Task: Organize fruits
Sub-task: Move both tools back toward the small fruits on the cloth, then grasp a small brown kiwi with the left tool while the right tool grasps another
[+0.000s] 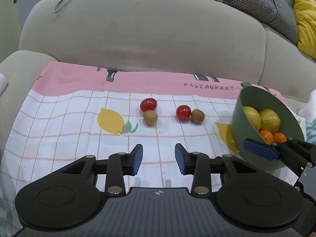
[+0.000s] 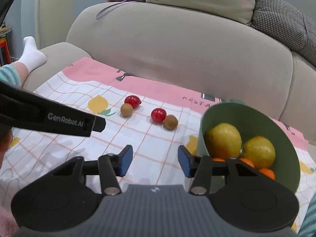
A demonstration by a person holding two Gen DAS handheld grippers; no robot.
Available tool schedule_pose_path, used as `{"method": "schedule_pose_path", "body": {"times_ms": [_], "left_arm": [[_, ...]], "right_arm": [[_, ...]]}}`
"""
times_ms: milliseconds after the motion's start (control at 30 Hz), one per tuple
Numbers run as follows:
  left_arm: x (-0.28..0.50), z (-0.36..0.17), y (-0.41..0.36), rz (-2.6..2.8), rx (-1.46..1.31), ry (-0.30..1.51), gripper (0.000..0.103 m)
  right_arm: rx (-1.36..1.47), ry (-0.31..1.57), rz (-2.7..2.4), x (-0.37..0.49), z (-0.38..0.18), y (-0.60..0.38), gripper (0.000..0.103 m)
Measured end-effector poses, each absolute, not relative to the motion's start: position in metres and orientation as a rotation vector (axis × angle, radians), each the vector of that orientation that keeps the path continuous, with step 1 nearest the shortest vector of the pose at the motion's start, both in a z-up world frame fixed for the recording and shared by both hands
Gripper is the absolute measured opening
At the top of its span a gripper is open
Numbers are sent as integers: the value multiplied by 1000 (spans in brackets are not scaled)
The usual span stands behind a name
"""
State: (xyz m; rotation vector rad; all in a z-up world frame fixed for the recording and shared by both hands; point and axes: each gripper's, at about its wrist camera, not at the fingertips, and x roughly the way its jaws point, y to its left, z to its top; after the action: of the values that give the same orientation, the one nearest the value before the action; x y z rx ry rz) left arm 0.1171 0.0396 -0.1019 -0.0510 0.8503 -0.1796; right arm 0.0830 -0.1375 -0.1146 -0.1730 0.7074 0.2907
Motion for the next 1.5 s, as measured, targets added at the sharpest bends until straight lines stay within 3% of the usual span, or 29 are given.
{"method": "schedule_pose_path", "body": {"times_ms": [300,1200,1500], "left_arm": [[150,-121,42,-190,-64,850,40],[199,-157,39,-202,-70,860,38],[205,-161,40,-196,-58,849,38]], "right_arm": [[-254,670,257,114,-129,-116,33],[-514,615,195,168,-171,-87,30],[-545,628,213,170,-178,-86,24]]}}
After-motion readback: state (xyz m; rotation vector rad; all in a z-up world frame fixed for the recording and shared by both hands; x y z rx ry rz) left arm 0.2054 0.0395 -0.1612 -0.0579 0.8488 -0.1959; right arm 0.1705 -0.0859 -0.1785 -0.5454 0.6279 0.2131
